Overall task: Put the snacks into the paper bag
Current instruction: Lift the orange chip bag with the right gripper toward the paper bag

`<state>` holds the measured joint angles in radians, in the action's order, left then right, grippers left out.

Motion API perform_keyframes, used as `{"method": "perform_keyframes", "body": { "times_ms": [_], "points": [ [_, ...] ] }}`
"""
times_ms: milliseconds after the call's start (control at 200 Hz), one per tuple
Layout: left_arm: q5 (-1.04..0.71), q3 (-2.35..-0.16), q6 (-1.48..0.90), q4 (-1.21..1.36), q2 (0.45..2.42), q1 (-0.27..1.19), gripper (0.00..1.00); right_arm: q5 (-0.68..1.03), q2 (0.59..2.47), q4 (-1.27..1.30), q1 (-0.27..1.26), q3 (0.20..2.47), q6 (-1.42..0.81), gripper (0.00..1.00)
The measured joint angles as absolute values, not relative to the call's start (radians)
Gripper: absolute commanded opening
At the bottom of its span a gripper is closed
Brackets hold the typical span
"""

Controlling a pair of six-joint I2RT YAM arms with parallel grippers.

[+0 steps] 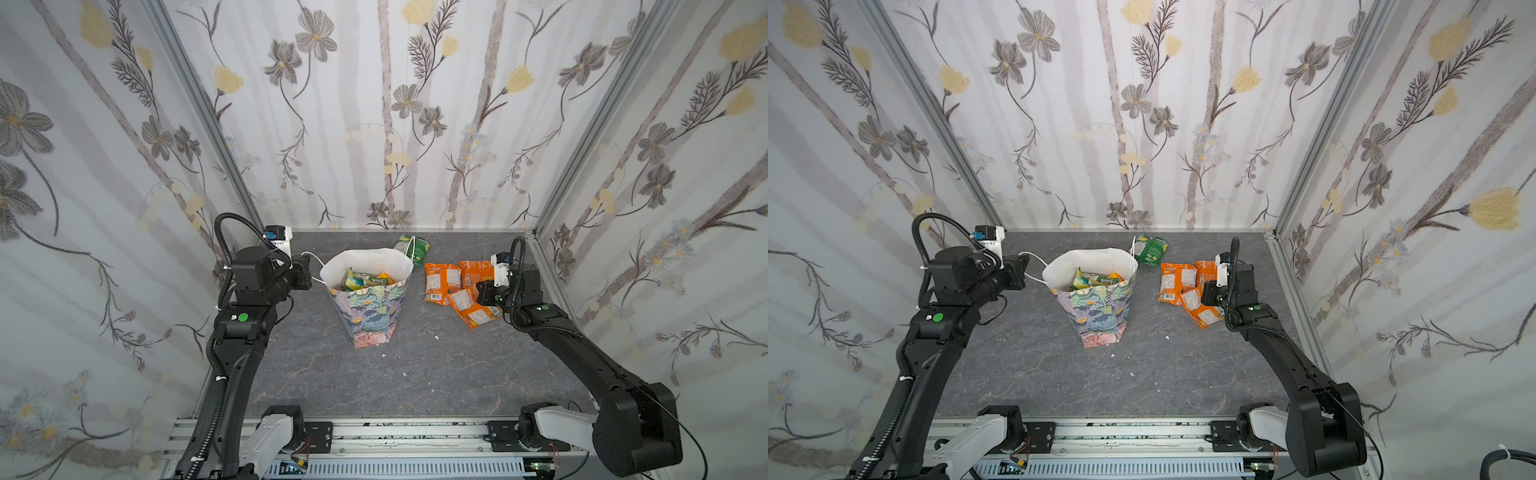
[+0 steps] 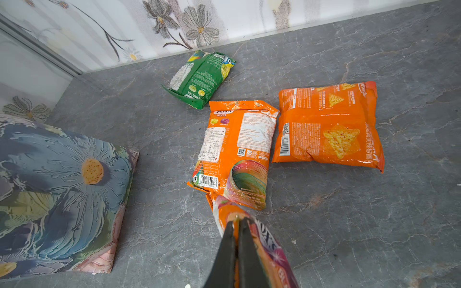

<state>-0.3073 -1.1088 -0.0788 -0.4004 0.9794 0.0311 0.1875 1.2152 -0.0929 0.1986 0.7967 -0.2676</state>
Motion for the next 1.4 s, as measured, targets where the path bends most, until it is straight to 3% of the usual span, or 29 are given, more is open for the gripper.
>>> {"method": "perform_keyframes", "body": {
  "times_ms": [829, 1399],
  "points": [
    [-0.307, -1.109, -0.079, -0.4, 0.975, 0.031, 0.0, 0.176, 1.076, -0.125, 0.311, 0.896, -0.223, 0.0],
    [-0.308, -1.109, -0.079, -0.401, 0.97, 0.031, 0.0, 0.181, 1.093, -0.176, 0.373, 1.189, -0.177, 0.0]
  ]
}}
